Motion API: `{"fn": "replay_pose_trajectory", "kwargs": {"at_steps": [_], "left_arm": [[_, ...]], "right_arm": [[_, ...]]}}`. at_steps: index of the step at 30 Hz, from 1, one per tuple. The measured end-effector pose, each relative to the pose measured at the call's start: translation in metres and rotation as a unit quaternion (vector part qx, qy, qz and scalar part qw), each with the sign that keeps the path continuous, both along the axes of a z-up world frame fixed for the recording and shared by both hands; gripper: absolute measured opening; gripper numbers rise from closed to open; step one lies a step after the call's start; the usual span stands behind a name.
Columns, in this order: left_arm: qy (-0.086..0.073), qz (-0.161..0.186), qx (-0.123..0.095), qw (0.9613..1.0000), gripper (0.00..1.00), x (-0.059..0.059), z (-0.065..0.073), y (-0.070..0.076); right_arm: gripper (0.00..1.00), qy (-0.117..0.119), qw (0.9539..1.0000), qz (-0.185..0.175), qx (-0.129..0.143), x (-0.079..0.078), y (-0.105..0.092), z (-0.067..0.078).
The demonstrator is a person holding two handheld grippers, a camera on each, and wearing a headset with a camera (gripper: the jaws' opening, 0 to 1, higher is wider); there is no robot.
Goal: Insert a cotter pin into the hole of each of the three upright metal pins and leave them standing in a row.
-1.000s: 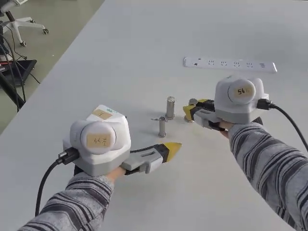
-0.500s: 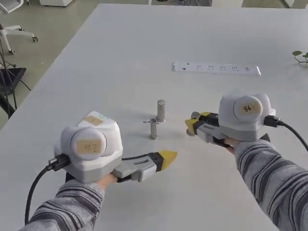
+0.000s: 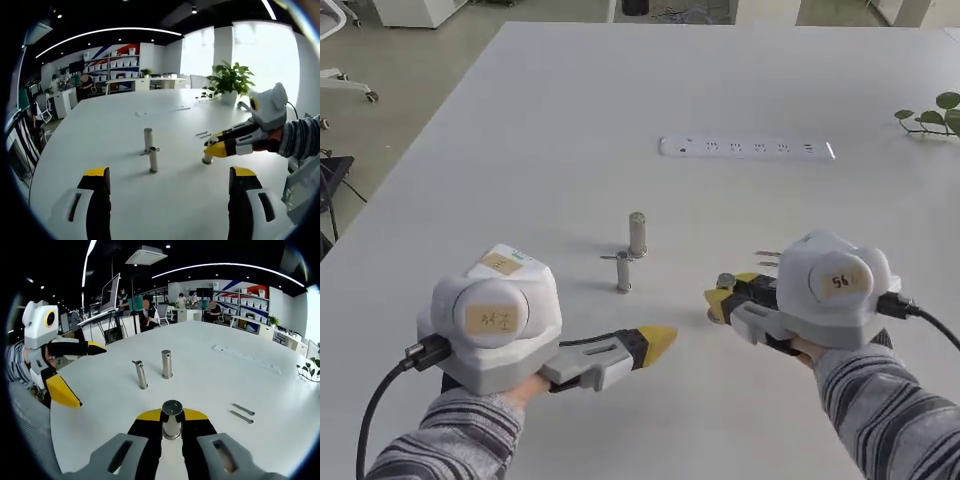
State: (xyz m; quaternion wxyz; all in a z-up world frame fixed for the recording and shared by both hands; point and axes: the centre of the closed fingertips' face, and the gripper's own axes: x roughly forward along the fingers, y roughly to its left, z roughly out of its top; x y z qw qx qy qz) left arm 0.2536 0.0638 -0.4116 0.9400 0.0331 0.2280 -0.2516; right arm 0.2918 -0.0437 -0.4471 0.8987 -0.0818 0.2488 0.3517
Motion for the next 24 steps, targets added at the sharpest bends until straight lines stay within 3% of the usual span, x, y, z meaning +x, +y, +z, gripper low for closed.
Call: {"fn": "replay_pose_trajectory", "kwargs": {"at_steps": [7,11,24], "left_arm": [[0.0,-0.003,0.003,1.0,0.99,-0.002,-0.001,-0.001],[-0.005,-0.001,-0.007,1.0,0.99,-0.001,0.002,-0.002],[0.0,-0.004,-0.003,1.0,0.98,-0.003,0.0,-0.003]], "right_arm": [[0.08,-0.003,0.9999,0.005,-0.009,-0.007,0.0,-0.004],[0.08,-0.002,0.9998,0.004,-0.019,-0.011,-0.003,-0.009],[0.09,-0.018,0.9998,0.006,-0.005,-0.018,-0.004,-0.009]]}}
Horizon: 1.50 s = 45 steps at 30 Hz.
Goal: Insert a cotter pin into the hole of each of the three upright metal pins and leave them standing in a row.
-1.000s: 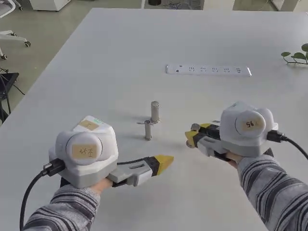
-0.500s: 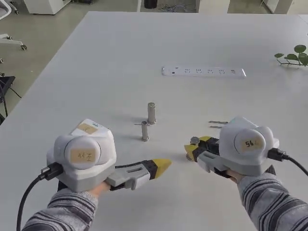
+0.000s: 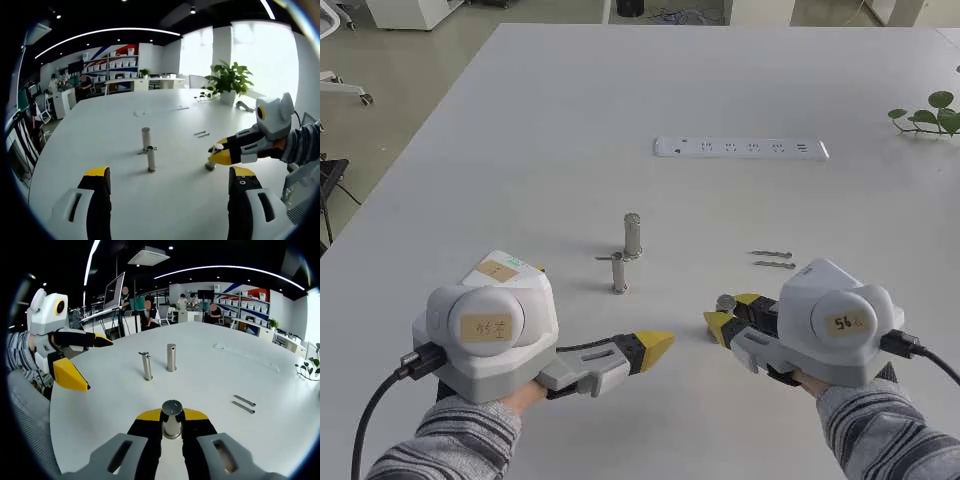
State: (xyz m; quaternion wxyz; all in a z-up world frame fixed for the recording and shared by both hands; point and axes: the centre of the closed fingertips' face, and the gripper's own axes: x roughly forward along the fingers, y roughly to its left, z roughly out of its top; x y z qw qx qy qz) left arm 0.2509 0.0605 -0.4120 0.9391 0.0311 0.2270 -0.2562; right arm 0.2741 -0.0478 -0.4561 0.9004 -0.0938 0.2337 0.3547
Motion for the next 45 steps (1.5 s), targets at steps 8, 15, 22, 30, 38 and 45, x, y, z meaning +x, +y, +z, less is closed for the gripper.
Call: {"fn": "replay_pose_trajectory", "kwargs": {"at_steps": [8,15,22,30,38,45], "left_arm": [[0.005,0.001,-0.002,1.0,0.98,-0.002,-0.001,0.0],[0.009,0.006,-0.006,0.9999,0.98,-0.004,-0.001,0.001],[0.006,0.011,-0.01,0.9999,0.98,-0.004,0.003,0.003],[0.004,0.02,-0.013,0.9997,0.98,-0.004,0.007,0.006],[0.003,0.016,-0.014,0.9998,0.97,-0.005,0.007,0.004],[0.004,0.013,-0.014,0.9998,0.97,-0.005,0.006,0.003]], "right_arm": [[0.09,0.002,0.9999,0.015,0.002,0.0,0.001,0.0],[0.21,0.007,0.9995,0.019,0.025,-0.003,-0.001,0.011],[0.29,0.022,0.9985,0.036,0.035,-0.013,-0.011,0.017],[0.3,0.018,0.9984,0.048,0.021,-0.012,-0.036,0.036],[0.25,0.033,0.9983,0.046,-0.015,0.006,-0.063,0.038],[0.25,0.063,0.9948,0.053,-0.06,0.022,-0.077,0.025]]}}
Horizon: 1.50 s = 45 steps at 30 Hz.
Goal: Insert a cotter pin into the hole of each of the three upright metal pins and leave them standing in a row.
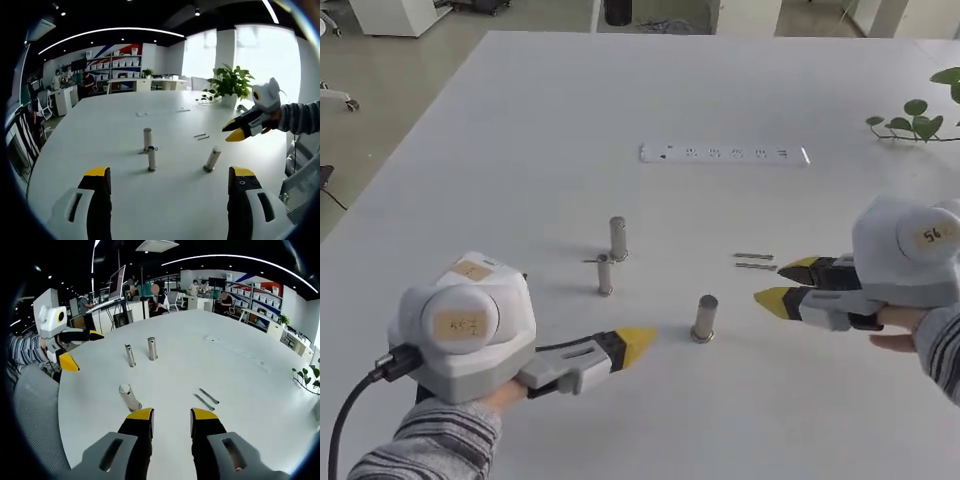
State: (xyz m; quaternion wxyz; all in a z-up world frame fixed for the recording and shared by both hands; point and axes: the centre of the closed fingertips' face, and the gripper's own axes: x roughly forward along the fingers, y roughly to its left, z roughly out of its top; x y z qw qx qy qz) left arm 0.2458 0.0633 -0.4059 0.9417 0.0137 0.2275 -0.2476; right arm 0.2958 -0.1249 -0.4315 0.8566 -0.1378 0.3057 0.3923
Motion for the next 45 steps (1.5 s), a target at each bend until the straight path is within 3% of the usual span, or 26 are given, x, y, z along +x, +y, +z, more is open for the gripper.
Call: {"fn": "replay_pose_trajectory", "kwargs": {"at_steps": [6,12,18,28,33,34,36,39,45], "left_arm": [[0.001,-0.005,0.001,1.0,0.97,-0.001,-0.001,-0.001],[0.003,-0.007,0.001,1.0,0.96,-0.001,-0.004,-0.002],[0.009,-0.006,0.0,0.9999,0.95,0.001,-0.008,-0.002],[0.006,0.001,-0.016,0.9999,0.91,0.003,-0.01,-0.001],[0.01,0.002,-0.017,0.9998,0.9,0.003,-0.012,0.0],[0.01,0.002,-0.017,0.9998,0.9,0.003,-0.012,0.0],[0.01,0.0,-0.019,0.9998,0.9,0.002,-0.012,0.0],[0.009,-0.004,-0.017,0.9998,0.89,0.001,-0.012,-0.001],[0.011,-0.007,-0.016,0.9998,0.88,0.001,-0.013,-0.002]], "right_arm": [[0.24,0.015,0.9997,0.0,-0.017,0.016,-0.004,-0.004],[0.23,0.029,0.9977,0.019,-0.059,0.031,-0.009,-0.014],[0.19,0.052,0.9933,0.039,-0.095,0.045,-0.012,-0.027],[0.14,0.077,0.9813,0.077,-0.158,0.059,-0.015,-0.05],[0.11,0.096,0.9768,0.091,-0.168,0.06,-0.015,-0.057],[0.1,0.097,0.9793,0.083,-0.157,0.063,-0.012,-0.056],[0.08,0.1,0.9784,0.085,-0.16,0.065,-0.012,-0.056],[0.07,0.104,0.9738,0.102,-0.175,0.063,-0.013,-0.057],[0.03,0.11,0.9691,0.118,-0.187,0.065,-0.015,-0.056]]}}
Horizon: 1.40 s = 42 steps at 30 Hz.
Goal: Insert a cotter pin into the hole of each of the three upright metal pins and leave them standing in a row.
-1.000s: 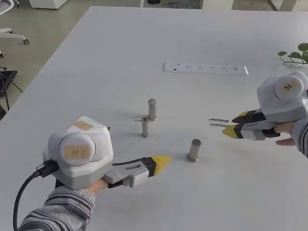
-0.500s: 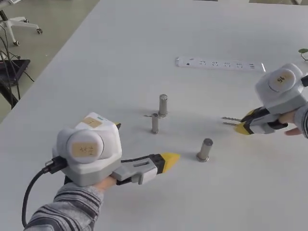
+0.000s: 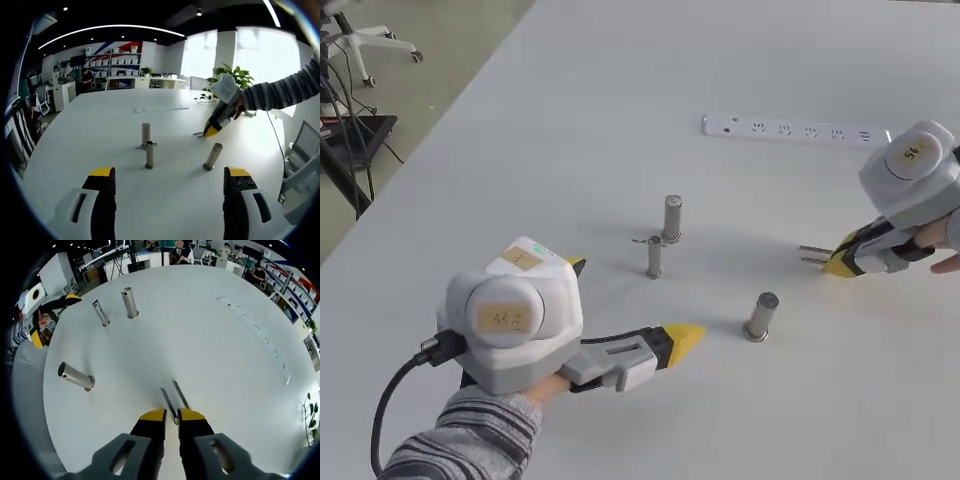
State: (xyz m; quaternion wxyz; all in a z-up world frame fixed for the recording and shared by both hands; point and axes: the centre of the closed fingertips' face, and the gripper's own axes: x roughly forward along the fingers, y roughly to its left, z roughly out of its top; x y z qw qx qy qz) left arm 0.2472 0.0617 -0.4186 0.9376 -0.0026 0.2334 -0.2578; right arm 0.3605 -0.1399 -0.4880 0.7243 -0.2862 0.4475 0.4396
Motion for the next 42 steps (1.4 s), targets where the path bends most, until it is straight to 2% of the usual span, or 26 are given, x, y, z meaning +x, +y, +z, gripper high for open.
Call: {"fn": "replay_pose_trajectory", "kwargs": {"at_steps": [7,14,20,23,28,29,36,42], "left_arm": [[0.004,0.0,0.005,1.0,0.86,-0.002,-0.001,0.002],[0.004,0.001,0.007,1.0,0.86,-0.002,0.0,0.003],[0.003,0.001,0.011,0.9999,0.85,-0.002,0.001,0.005],[0.004,0.0,0.012,0.9999,0.84,-0.002,0.002,0.005],[0.005,-0.002,0.014,0.9999,0.82,-0.003,0.002,0.006],[0.005,-0.002,0.015,0.9999,0.82,-0.003,0.002,0.007],[0.003,-0.002,0.017,0.9998,0.79,-0.002,0.006,0.007],[-0.008,-0.006,0.023,0.9997,0.76,0.0,0.014,0.007]], "right_arm": [[0.0,-0.018,0.9991,0.026,-0.027,0.0,0.0,0.0],[0.0,-0.019,0.999,0.026,-0.031,0.0,0.0,0.0],[0.0,-0.03,0.9975,0.051,-0.038,-0.001,0.001,0.001],[0.0,-0.033,0.9976,0.049,-0.035,0.0,0.0,0.001],[0.0,-0.052,0.9967,0.05,-0.036,0.002,-0.001,0.002],[0.0,-0.063,0.9959,0.054,-0.035,0.003,-0.001,0.003],[0.0,-0.084,0.994,0.068,-0.016,0.0,0.005,0.012],[0.0,-0.103,0.9928,0.061,-0.001,-0.001,0.008,0.022]]}}
